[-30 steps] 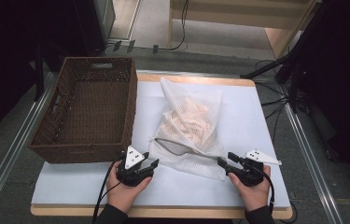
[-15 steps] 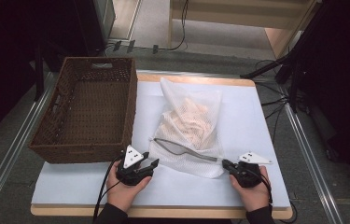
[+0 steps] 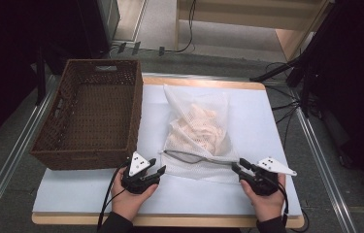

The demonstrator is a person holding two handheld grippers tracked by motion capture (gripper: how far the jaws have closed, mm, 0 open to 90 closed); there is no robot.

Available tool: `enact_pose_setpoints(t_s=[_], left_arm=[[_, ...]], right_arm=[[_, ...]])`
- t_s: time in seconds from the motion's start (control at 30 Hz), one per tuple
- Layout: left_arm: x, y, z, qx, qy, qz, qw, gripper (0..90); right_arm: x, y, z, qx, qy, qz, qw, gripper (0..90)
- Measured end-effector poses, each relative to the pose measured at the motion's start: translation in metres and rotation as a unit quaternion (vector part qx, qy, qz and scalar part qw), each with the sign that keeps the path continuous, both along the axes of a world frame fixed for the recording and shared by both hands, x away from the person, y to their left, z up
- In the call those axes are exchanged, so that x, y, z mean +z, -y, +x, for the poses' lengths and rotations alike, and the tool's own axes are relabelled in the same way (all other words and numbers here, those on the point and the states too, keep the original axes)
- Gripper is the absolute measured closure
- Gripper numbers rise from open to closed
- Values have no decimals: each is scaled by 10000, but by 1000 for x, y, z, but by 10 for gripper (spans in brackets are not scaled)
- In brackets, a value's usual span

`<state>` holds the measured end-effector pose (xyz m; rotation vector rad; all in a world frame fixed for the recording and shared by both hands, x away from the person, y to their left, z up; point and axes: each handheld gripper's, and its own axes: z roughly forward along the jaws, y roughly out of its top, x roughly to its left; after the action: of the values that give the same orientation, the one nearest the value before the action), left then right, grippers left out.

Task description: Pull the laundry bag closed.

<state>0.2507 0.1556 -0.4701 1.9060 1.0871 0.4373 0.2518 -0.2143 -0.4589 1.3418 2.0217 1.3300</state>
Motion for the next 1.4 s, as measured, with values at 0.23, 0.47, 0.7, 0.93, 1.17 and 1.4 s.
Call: enact_pose_setpoints(t_s=[0.23,0.47,0.7,0.93,1.17,1.4], left_arm=[[3,-7,-1,-20,-52,-55,10000,848],[2,-14,-1,74,-114,-81,9999,873],[1,-11,1,17,-133,-58,9999,871],[0,-6,1,-22,-141,-16,9999,861],[1,-2,1,198,-147,144,9996,868],[-3,20,11,73,-194,614,9979,868]], right_arm=[[2,-70,-7,1077,81,-116,9941,583],[-4,-130,16,1624,-120,-232,9864,559],[-15,-169,44,1290,-188,-788,9883,500],[-23,-180,60,1320,-306,-1141,9842,561],[-21,-171,51,1802,-390,-1003,9777,892],[-9,-150,37,2092,-266,-429,9766,893]])
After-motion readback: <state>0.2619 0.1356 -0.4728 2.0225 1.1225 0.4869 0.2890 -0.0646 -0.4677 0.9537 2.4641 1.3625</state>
